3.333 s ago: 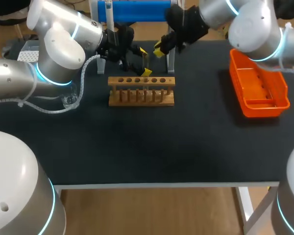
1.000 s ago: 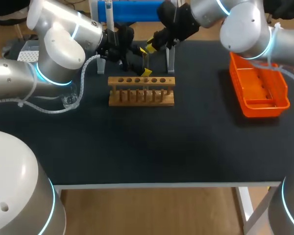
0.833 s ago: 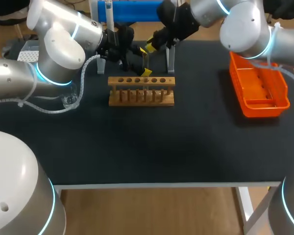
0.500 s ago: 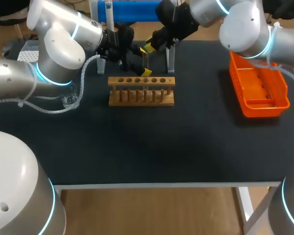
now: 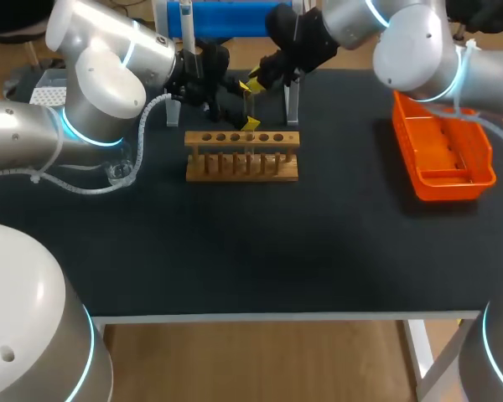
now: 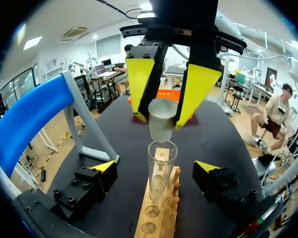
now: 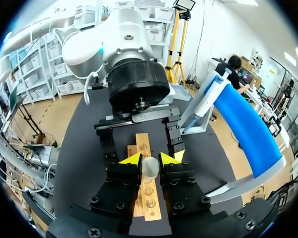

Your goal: Invert the test tube, pick up the pipette, mount the tip to pipette, aspirate from beaker and dispense into the tube, eject the tip, return the pipette, and cap with the stopper.

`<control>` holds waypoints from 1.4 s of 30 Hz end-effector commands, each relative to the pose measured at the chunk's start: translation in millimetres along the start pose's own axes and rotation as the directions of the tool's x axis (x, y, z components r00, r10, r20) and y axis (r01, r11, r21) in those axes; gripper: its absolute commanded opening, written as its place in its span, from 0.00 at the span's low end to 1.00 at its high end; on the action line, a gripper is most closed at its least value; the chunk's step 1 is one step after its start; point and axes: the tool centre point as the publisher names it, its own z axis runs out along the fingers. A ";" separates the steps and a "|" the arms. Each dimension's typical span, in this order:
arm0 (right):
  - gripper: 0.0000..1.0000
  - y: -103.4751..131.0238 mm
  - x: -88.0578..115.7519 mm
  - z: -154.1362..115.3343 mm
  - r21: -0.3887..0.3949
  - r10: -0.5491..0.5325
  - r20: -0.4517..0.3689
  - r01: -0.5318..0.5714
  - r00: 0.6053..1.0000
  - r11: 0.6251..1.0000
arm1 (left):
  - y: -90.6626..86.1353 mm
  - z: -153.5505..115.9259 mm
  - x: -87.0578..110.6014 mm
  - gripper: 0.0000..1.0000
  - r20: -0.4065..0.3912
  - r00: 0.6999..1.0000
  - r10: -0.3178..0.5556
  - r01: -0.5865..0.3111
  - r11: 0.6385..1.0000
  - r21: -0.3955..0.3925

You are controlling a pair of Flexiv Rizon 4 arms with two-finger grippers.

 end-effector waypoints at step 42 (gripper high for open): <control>0.00 0.3 4.6 4.6 0.012 -0.006 -0.013 0.006 1.000 1.000 | -0.5 0.2 0.2 1.00 0.001 1.000 -0.001 0.001 1.000 -0.002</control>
